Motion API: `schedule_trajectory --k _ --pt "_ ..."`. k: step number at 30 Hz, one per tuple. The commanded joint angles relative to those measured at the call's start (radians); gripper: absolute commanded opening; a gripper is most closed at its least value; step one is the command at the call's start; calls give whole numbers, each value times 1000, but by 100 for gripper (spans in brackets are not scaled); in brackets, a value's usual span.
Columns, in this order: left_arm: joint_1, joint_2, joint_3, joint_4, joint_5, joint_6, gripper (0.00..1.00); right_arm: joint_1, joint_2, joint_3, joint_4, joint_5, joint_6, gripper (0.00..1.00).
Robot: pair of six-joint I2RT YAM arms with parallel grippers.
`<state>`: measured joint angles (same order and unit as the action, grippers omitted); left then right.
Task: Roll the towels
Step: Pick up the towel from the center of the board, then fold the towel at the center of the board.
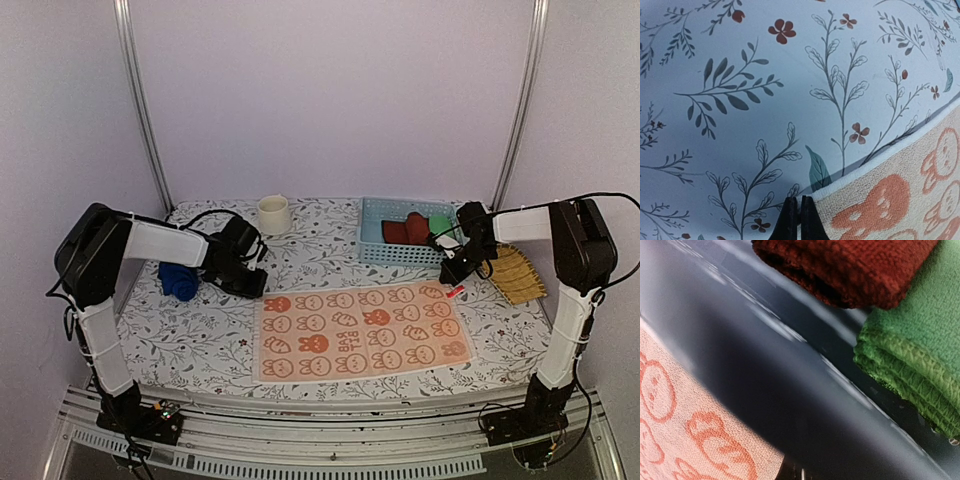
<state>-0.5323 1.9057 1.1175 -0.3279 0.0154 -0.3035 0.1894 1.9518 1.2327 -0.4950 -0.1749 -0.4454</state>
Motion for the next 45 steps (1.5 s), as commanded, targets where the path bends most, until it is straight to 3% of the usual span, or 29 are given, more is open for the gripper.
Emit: schedule_trajectory --k 1,22,34,45 --pt "-19 22 -20 -22 28 7 0 0 46 2 -10 -4 -3 2" --pt "57 -214 -60 119 13 3 0 -80 -71 127 -44 -173 -26 3" --pt "61 -301 -139 124 38 11 0 -91 -157 36 -42 -265 -86 2" --pt "61 -410 -263 120 188 -4 0 -92 -265 -86 -104 -319 -231 2"
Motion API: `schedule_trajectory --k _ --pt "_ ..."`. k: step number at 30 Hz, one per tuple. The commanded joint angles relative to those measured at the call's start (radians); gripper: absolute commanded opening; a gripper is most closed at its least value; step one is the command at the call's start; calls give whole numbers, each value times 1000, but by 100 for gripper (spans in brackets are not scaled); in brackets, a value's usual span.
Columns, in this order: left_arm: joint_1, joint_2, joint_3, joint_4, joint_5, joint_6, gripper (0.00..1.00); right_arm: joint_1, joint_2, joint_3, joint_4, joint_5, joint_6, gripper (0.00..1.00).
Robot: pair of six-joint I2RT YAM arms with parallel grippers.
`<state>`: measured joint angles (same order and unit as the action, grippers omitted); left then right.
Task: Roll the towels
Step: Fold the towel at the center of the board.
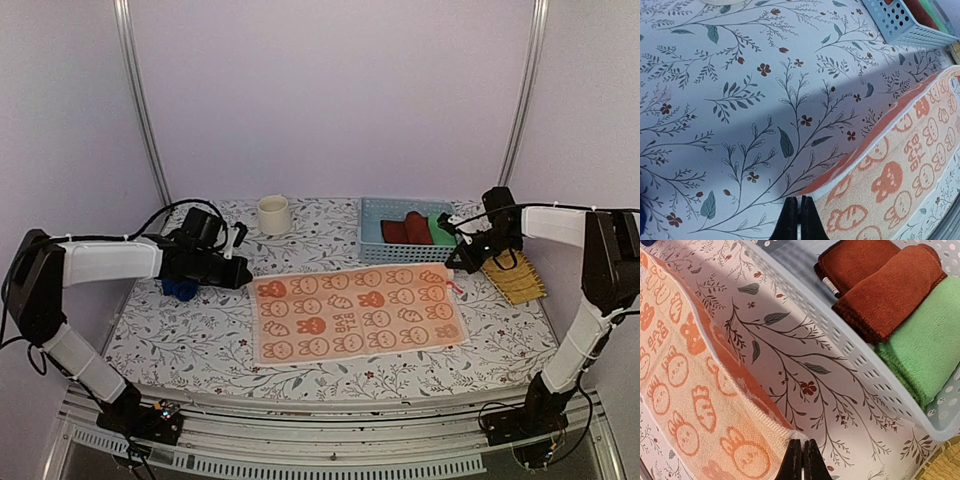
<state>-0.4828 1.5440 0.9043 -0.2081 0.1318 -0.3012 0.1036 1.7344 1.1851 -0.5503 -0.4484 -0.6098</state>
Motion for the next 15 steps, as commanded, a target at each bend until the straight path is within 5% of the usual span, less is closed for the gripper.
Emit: schedule_trajectory --k 1,15 --pt "12 -63 -62 3 86 -8 0 -6 -58 -49 -56 -51 -75 2" --pt "5 -144 -143 -64 220 -40 0 -7 -179 -159 -172 -58 -268 2"
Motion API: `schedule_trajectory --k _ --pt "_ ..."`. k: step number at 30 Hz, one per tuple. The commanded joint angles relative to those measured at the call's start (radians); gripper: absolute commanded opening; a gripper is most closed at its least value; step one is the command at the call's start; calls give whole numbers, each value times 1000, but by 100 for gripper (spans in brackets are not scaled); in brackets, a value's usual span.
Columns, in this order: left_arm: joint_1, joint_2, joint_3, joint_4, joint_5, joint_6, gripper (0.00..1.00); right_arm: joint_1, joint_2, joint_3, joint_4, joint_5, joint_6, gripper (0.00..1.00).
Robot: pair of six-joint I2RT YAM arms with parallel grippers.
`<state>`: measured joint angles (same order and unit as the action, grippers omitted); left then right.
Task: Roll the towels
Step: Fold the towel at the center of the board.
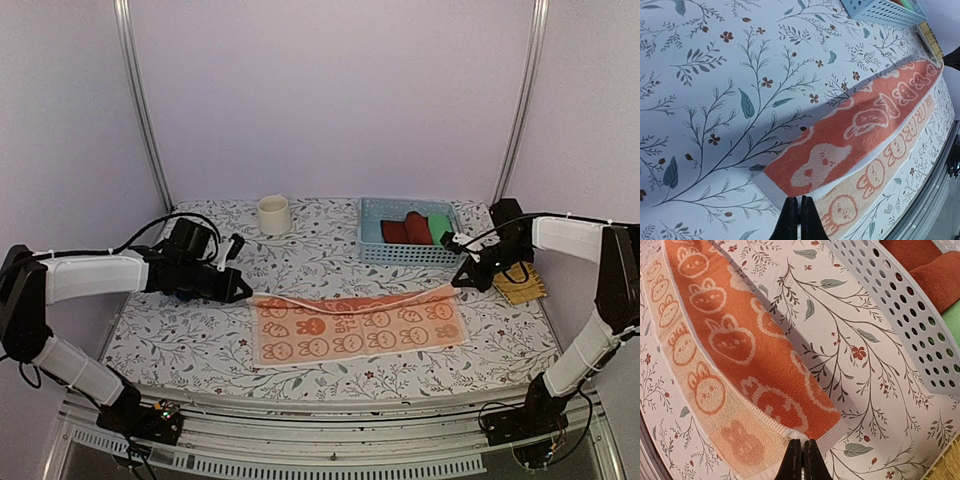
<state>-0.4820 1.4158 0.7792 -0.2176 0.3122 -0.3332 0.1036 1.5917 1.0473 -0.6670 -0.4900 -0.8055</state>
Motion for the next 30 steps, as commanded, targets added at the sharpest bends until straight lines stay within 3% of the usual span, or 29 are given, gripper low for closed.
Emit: schedule_trajectory --k 1,8,30 --pt "3 -18 -21 -65 46 -7 0 -7 -40 -26 -60 -14 -81 3" --pt "-11 5 -13 -176 46 16 0 -23 -43 -52 -63 -1 -114 2" --pt "-108 57 -51 -180 101 99 0 -55 -73 -185 -86 5 -241 2"
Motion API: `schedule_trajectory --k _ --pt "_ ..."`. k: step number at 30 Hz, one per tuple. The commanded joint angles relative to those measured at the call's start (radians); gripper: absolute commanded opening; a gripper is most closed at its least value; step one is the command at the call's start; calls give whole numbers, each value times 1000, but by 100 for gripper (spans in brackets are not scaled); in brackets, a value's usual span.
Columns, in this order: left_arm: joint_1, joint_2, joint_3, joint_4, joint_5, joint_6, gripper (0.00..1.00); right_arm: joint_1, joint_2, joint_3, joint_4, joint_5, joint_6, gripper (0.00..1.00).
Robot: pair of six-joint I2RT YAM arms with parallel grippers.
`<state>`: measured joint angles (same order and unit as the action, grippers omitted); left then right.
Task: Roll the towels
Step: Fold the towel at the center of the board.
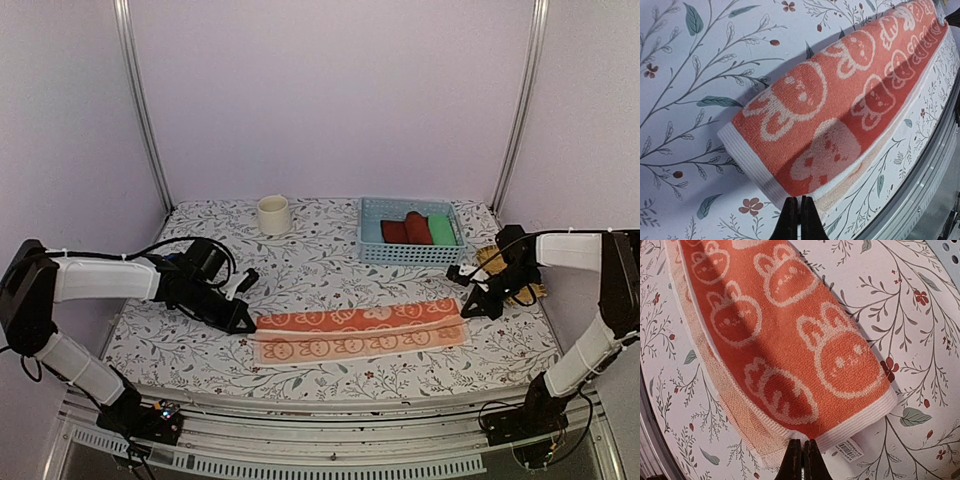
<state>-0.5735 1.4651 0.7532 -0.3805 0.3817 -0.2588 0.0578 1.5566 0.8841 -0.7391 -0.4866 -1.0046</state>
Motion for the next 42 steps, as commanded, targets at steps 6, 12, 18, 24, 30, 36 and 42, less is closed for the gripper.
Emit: schedule_trajectory --k 6,12,18,24,30,36,42 --pt "-29 -1 -22 -19 37 29 0 -15 -48 -17 -40 0 -63 2" --pt "-29 -26 -18 -21 64 36 0 -17 -78 29 -83 -5 -70 2" --pt "-29 -16 -37 -21 91 21 0 -21 -112 2 -99 0 -90 2" --pt "-28 -62 -35 -22 130 25 0 -35 -117 -16 -103 2 -101 3" --pt "-31 -32 -52 -30 219 27 0 -43 -126 -44 -115 12 -130 2" --pt "-40 81 -45 -73 215 11 0 -42 -125 -85 -103 32 -132 3" --pt "-63 202 -20 -113 174 9 24 -41 -168 -174 -81 66 -160 16"
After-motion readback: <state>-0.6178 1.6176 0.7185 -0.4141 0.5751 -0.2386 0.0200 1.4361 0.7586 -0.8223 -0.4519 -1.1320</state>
